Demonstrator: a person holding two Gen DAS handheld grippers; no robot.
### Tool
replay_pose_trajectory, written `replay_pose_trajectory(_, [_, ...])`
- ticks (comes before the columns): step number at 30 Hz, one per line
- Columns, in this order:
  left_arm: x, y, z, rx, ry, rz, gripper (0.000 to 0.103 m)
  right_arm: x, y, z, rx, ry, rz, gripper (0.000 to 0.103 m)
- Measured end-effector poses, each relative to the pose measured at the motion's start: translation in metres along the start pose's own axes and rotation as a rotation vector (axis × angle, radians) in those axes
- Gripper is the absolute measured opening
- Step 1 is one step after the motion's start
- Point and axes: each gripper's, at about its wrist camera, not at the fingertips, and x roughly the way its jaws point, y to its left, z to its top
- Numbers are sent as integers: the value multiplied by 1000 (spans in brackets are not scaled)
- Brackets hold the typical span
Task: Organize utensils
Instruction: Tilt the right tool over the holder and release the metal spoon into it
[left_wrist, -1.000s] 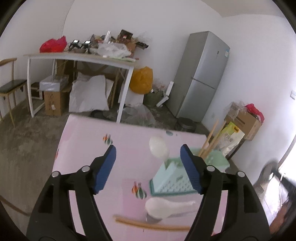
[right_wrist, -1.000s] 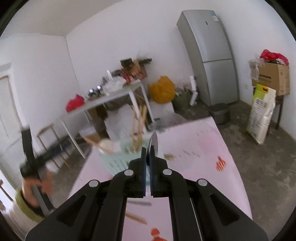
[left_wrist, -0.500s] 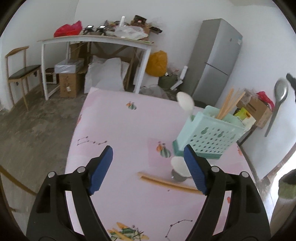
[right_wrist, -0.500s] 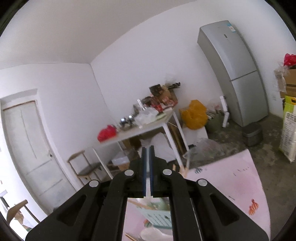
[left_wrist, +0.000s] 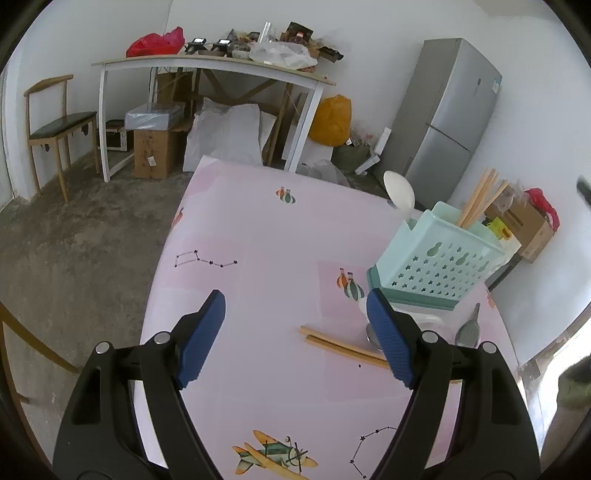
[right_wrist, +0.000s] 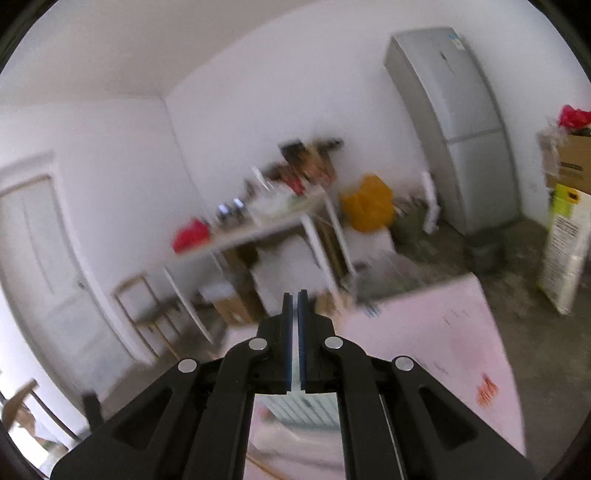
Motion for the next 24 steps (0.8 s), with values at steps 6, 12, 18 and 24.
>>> replay_pose_trajectory(6, [7, -4, -6, 9, 13, -10, 75, 7, -43, -62, 147, 236, -55, 26])
replay_pose_trajectory(12, [8, -6, -11, 5, 28, -21, 75, 21, -76, -140, 362, 417, -131, 42])
replay_pose_trajectory(18, [3, -5, -13, -2, 25, -25, 75, 31, -100, -182, 511, 524, -167, 45])
replay_pose_trajectory(24, [1, -6, -14, -3, 24, -25, 75, 53, -105, -191, 561, 545, -145, 46])
